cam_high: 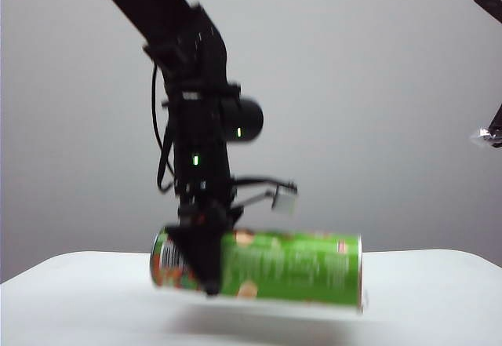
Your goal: Pick up the green tub of chips from the desk, pull out the transparent container with the chips inside partially, and then place the chips back on the desk.
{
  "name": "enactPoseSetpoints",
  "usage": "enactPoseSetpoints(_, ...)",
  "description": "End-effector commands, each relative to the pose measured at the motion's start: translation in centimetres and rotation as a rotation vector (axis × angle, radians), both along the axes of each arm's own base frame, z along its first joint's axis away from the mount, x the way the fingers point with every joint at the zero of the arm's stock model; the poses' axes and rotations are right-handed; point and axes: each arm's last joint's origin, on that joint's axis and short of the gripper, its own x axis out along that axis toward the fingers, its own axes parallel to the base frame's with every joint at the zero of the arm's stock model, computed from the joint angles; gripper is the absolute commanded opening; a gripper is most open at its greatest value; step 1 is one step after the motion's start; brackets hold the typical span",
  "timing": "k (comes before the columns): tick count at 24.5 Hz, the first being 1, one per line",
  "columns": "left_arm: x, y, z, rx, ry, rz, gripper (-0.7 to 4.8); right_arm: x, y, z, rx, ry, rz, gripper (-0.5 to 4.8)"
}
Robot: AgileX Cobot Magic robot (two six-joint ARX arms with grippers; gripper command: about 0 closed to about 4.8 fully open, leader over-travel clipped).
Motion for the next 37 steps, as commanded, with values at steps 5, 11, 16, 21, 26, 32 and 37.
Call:
enactPoseSetpoints(5, -1.2, 0.6, 5.4, -0.062, -0.063, 0.020, 1.57, 0.7, 0.3, 1.1, 0.066, -0.101, 0.035, 0.59)
enactPoseSetpoints(11, -3.2, 1.7, 11.4, -0.229, -0.099, 0.036, 1.56, 1.3, -0.4, 3.6, 0.257, -0.160, 0.065, 1.15)
enactPoseSetpoints(16, -5.2, 2.1, 15.0, -0.380, -0.085, -0.003, 1.55, 2.1, -2.6, 5.4, 0.502, -0.226, 0.104, 1.18)
enactPoseSetpoints(21, -5.8, 2.0, 15.9, -0.406, -0.095, -0.013, 1.55, 2.3, -3.1, 6.0, 0.592, -0.198, 0.087, 1.17)
enactPoseSetpoints(26, -6.5, 1.0, 15.9, -0.407, -0.100, -0.046, 1.55, 2.2, -2.5, 6.2, 0.644, -0.150, 0.125, 1.17)
enactPoseSetpoints(32, -7.0, -0.3, 16.0, -0.393, -0.171, -0.071, 1.55, 2.1, -2.4, 6.1, 0.655, -0.121, 0.124, 1.17)
enactPoseSetpoints(37, -6.8, -0.2, 16.1, -0.378, -0.202, -0.045, 1.55, 1.9, -2.3, 5.6, 0.656, -0.068, 0.111, 1.16)
